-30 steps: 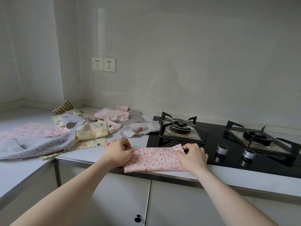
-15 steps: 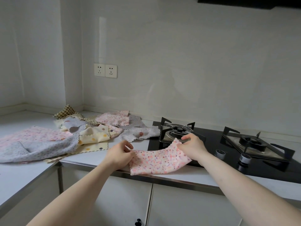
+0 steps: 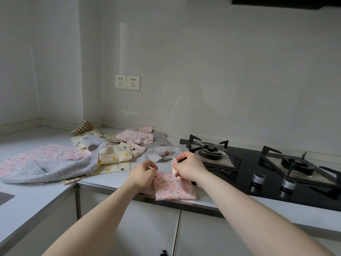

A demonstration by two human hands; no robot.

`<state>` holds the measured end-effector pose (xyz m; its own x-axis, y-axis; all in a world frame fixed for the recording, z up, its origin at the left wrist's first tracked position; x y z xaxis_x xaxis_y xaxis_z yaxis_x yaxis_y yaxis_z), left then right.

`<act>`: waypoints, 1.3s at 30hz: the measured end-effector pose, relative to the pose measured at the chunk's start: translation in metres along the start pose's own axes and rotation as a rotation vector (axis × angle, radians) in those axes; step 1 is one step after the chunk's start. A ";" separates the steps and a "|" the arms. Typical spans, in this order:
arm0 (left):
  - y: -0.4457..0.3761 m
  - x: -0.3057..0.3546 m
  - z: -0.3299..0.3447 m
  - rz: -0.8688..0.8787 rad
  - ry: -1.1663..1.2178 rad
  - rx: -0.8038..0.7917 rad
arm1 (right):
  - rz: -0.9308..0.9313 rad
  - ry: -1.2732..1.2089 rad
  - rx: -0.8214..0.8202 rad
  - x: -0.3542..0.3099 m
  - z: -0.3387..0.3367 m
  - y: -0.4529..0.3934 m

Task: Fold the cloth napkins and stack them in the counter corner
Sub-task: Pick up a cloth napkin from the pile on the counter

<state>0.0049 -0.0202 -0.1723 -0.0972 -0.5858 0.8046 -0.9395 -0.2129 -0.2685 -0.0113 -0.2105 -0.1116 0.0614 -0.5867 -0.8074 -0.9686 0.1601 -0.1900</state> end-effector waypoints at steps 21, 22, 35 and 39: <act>-0.002 0.002 0.002 0.064 0.060 -0.023 | -0.035 0.126 0.049 0.062 -0.009 0.002; -0.002 0.002 0.001 0.073 0.094 -0.021 | -0.025 0.140 0.021 0.062 -0.006 -0.001; -0.002 0.002 -0.004 0.068 0.256 -0.061 | -0.040 -0.051 -0.024 0.072 0.007 -0.020; 0.001 0.007 0.005 0.080 0.095 -0.097 | -0.106 -0.176 0.131 0.076 0.002 -0.005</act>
<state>0.0050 -0.0283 -0.1694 -0.1989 -0.5201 0.8306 -0.9545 -0.0892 -0.2844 -0.0011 -0.2545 -0.1725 0.2135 -0.4602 -0.8618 -0.9157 0.2131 -0.3406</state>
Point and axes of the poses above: each hand's wrist, its own y-axis away from the middle knuckle, its own z-axis out of the palm, x = y × z, the point moved 4 cm from there along -y, towards the middle knuckle, and after that the axes turned 11 degrees about x, right-handed, at the moved point
